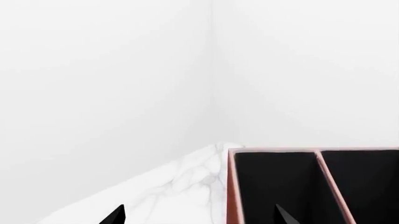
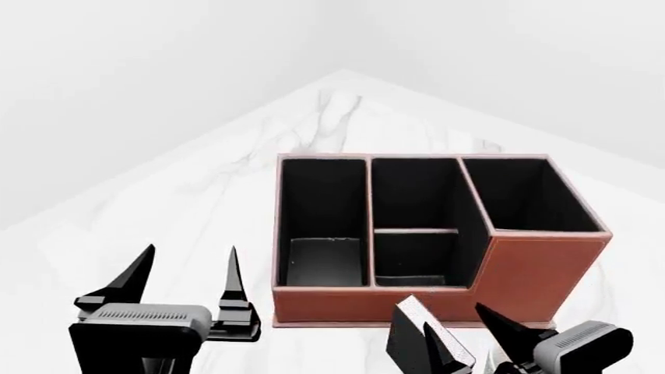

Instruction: Pick up the book and place it in the right compartment of the caddy.

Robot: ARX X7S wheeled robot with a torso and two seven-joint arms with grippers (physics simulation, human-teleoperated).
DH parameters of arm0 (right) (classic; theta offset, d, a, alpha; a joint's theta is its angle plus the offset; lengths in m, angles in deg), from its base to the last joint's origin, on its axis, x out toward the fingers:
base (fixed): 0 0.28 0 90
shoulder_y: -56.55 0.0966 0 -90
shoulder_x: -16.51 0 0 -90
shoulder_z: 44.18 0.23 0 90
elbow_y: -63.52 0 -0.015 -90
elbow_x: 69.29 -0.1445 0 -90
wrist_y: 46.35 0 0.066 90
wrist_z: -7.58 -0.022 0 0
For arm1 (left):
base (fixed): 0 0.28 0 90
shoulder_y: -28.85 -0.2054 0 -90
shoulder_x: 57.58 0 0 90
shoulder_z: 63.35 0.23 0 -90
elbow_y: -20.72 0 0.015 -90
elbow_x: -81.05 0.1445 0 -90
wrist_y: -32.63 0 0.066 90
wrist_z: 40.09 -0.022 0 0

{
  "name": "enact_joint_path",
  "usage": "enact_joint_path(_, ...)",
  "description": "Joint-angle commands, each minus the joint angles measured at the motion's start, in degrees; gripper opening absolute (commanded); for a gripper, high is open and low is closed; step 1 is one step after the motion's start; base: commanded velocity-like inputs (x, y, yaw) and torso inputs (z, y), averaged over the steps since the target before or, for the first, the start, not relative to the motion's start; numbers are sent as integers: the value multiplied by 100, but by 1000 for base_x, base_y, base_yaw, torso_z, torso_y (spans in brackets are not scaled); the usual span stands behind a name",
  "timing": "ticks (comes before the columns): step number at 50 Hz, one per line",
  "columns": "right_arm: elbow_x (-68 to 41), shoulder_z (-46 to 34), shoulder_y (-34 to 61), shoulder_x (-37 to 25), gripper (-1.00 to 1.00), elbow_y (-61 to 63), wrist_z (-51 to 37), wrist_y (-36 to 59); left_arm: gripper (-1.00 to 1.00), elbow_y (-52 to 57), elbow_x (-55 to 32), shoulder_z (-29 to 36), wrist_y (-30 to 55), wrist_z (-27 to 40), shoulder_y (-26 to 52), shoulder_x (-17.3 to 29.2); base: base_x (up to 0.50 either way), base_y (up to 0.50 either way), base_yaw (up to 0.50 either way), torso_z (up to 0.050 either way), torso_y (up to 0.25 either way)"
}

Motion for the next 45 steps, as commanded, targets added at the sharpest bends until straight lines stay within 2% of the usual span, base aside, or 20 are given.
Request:
enact_joint_path(1,67,-89,-59,58,100,-171,82,-94,100,-27,-14,13,-21,15,4,15,0,0,0,0,0)
enact_joint_path(45,329,-360,-40,190,100,-818,147,-201,100,-9,-52,81,-13,105,28,87,0,0,0,0,0)
